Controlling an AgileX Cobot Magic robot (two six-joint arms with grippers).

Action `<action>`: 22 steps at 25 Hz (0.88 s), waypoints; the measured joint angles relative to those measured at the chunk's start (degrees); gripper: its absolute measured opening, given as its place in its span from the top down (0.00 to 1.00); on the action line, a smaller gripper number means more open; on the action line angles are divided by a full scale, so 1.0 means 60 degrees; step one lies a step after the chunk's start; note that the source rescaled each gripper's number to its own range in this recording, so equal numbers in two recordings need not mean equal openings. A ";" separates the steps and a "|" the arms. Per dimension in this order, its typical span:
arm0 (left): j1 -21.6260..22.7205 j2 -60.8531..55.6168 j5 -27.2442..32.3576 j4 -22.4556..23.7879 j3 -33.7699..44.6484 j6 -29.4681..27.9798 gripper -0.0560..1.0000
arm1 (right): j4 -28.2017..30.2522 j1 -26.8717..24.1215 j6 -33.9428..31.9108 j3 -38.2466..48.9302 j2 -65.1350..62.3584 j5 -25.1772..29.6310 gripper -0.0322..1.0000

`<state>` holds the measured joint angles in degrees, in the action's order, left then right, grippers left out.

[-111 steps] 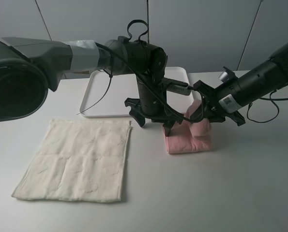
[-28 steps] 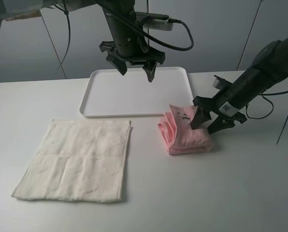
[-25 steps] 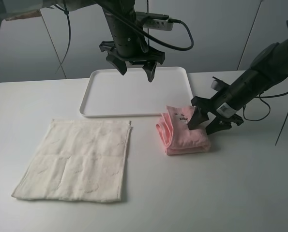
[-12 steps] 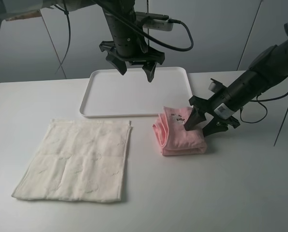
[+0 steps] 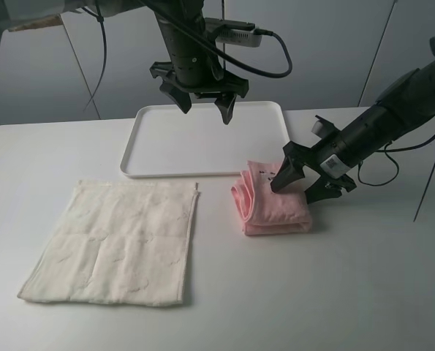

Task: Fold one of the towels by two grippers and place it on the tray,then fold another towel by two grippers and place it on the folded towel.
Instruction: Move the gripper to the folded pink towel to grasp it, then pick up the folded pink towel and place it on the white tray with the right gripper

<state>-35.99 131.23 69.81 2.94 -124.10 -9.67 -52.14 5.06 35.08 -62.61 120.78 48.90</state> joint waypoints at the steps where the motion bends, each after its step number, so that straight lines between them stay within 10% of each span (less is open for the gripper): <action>1: 0.0000 0.0000 0.0000 0.0000 0.0000 0.0000 0.02 | 0.0000 0.0000 0.0000 0.0000 0.0000 -0.0044 0.28; 9: 0.0000 0.0000 0.0000 0.0000 0.0000 0.0096 0.02 | 0.0018 0.0000 0.0195 0.0000 0.0070 -0.0284 0.49; 14: 0.0000 0.0000 0.0000 0.0000 0.0000 0.0112 0.02 | -0.0019 0.0000 0.0709 0.0000 0.0070 -0.0284 0.83; 22: 0.0000 0.0000 0.0000 0.0000 0.0000 0.0132 0.02 | -0.0459 0.0000 0.1223 0.0000 0.0076 -0.0367 0.83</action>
<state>-35.99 131.23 69.81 2.94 -124.10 -8.87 -54.90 5.06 42.42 -62.61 121.24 46.69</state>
